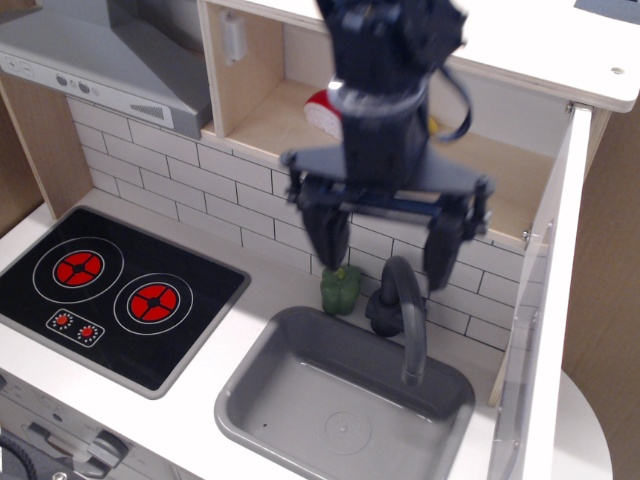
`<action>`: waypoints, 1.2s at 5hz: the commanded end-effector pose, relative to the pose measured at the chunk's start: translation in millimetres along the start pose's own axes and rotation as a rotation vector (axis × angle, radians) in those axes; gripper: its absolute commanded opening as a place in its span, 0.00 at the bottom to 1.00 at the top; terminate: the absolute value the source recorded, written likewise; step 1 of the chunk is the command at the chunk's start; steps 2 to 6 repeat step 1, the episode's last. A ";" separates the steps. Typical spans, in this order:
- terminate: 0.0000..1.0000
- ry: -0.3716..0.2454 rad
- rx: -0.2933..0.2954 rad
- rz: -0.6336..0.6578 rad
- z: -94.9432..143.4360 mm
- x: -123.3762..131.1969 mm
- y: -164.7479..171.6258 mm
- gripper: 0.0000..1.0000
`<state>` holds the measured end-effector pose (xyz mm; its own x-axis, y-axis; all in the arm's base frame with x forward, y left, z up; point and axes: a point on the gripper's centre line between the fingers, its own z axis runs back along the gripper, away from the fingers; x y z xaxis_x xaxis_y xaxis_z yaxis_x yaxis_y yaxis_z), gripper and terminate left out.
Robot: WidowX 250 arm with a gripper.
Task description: Open microwave
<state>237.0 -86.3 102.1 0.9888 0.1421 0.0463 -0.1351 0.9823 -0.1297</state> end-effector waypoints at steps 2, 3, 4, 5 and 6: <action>1.00 -0.073 -0.018 0.045 36.9 6.6 7.7 1.00; 1.00 -0.073 -0.018 0.045 36.9 6.6 7.7 1.00; 1.00 -0.073 -0.018 0.045 36.9 6.6 7.7 1.00; 1.00 -0.073 -0.018 0.045 36.9 6.6 7.7 1.00; 1.00 -0.073 -0.018 0.045 36.9 6.6 7.7 1.00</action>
